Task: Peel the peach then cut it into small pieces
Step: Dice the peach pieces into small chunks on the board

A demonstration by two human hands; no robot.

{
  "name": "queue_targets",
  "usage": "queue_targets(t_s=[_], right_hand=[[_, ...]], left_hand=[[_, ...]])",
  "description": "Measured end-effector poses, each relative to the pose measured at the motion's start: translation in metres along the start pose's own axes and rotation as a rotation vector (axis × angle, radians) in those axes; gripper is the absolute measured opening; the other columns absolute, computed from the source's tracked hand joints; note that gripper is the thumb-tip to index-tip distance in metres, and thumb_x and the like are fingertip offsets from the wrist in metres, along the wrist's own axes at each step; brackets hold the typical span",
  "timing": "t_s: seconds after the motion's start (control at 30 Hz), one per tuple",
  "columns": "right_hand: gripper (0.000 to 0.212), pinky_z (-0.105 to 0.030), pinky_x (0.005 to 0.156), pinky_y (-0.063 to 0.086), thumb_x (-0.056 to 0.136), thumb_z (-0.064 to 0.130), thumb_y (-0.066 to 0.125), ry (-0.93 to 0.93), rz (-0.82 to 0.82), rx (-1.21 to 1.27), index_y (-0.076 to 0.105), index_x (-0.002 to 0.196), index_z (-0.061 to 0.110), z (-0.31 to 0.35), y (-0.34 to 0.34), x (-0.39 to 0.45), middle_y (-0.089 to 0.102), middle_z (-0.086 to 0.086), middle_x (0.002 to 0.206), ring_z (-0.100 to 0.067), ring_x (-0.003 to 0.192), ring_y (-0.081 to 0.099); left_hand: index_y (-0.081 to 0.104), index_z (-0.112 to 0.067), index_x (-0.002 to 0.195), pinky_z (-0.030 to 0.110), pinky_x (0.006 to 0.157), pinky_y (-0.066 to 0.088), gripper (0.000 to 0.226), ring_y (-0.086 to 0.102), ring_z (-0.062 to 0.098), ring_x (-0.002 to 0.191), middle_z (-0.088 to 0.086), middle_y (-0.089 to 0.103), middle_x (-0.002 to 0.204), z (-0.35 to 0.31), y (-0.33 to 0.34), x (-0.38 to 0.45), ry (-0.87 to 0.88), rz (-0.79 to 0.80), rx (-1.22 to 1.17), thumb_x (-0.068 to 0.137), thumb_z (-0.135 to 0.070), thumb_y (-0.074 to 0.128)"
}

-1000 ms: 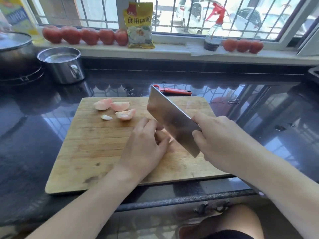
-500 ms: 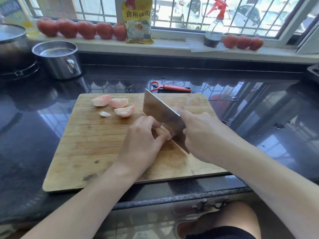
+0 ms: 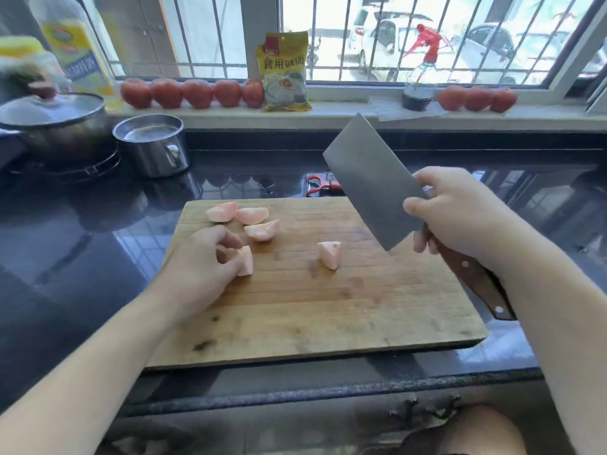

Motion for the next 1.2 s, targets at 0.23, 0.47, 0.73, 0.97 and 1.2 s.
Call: queue_targets(t_s=[0.23,0.47,0.73,0.97,1.2], right_hand=[[0.02,-0.032,0.054,0.051,0.095,0.008,0.049,0.035,-0.004,0.011,0.06,0.106,0.021,-0.021,-0.007,0.002,0.07,-0.014,0.057,-0.021,0.04,0.06],[0.021,-0.031,0.052,0.046,0.095,0.01,0.048,0.05,0.044,-0.011,0.057,0.088,0.028,-0.043,-0.003,-0.016,0.067,-0.012,0.053,-0.021,0.041,0.061],[0.021,-0.028,0.05,0.042,0.095,0.014,0.042,-0.017,0.037,-0.179,0.052,0.086,0.031,-0.029,0.008,-0.029,0.066,-0.005,0.062,-0.016,0.051,0.061],[0.017,-0.037,0.059,0.046,0.099,0.022,0.038,-0.094,0.019,-0.399,0.039,0.083,0.024,-0.012,0.026,-0.057,0.053,-0.001,0.075,-0.028,0.074,0.056],[0.023,-0.025,0.049,0.023,0.102,0.023,0.041,-0.149,-0.018,-0.552,0.024,0.089,0.033,0.002,0.035,-0.07,0.039,0.005,0.072,-0.026,0.069,0.04]], left_hand=[[0.067,-0.027,0.124,0.028,0.1,0.04,0.031,0.053,0.014,0.125,-0.01,0.061,0.126,-0.06,0.045,-0.005,0.367,0.016,0.114,0.094,-0.029,0.074],[0.073,-0.03,0.099,0.031,0.082,0.049,0.015,0.062,0.008,0.093,-0.012,0.071,0.098,-0.087,0.088,0.029,0.22,0.176,0.038,0.095,-0.045,0.071],[0.073,-0.031,0.109,0.028,0.074,0.049,0.015,0.06,0.001,0.078,-0.015,0.069,0.084,-0.08,0.095,-0.001,0.377,-0.026,-0.071,0.095,-0.038,0.071],[0.069,-0.019,0.084,0.037,0.069,0.051,0.018,0.057,0.014,0.074,-0.009,0.063,0.078,-0.078,0.103,-0.008,0.495,-0.182,0.0,0.095,-0.033,0.072],[0.063,-0.015,0.075,0.041,0.062,0.052,0.023,0.056,0.023,0.067,-0.001,0.06,0.072,-0.078,0.106,-0.008,0.523,-0.222,-0.009,0.091,-0.026,0.075]])
Point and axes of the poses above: each hand's wrist, its own x-axis towards the middle knuckle, its own y-axis out of the palm, z = x × y, the point moved 3 cm from there along x, towards the middle knuckle
